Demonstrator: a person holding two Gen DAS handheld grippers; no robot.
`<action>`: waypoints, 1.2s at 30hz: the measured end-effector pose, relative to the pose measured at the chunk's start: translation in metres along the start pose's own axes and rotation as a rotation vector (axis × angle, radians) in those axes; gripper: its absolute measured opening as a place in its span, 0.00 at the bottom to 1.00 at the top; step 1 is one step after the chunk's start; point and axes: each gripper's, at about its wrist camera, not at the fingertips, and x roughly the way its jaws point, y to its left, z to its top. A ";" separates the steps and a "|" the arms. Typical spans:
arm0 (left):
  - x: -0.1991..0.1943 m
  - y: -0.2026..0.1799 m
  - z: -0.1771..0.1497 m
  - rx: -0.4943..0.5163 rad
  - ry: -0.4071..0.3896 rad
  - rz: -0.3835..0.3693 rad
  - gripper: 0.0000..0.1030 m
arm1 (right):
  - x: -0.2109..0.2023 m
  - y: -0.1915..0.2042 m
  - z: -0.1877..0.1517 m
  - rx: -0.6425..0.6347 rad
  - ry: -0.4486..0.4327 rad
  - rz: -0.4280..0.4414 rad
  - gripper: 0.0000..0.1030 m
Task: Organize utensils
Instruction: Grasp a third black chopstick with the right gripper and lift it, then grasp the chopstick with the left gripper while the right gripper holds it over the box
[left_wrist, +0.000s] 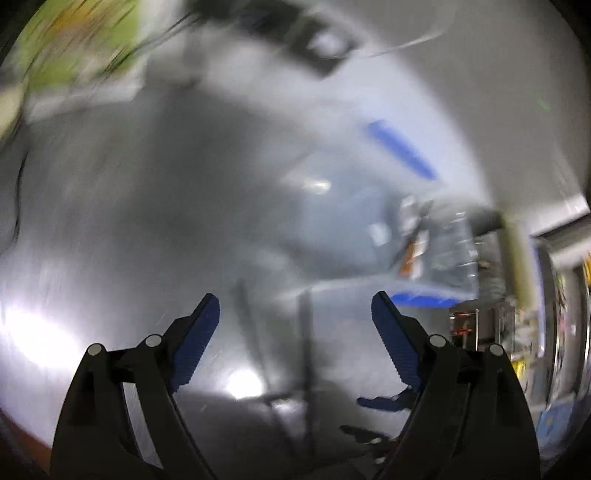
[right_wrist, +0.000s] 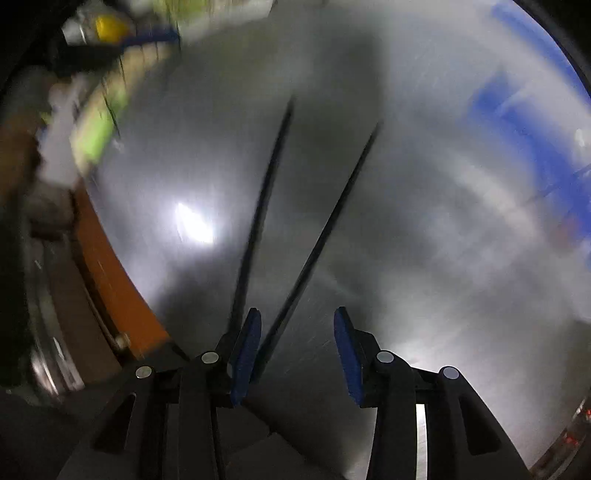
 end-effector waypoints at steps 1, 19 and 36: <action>0.012 0.009 -0.012 -0.034 0.021 0.012 0.78 | 0.012 0.007 -0.005 0.013 0.011 -0.010 0.41; 0.088 0.008 -0.076 -0.066 0.274 -0.217 0.78 | 0.000 0.007 -0.021 0.327 -0.048 0.165 0.07; 0.142 0.001 -0.108 -0.194 0.350 -0.338 0.05 | 0.011 -0.003 -0.026 0.361 0.003 0.305 0.07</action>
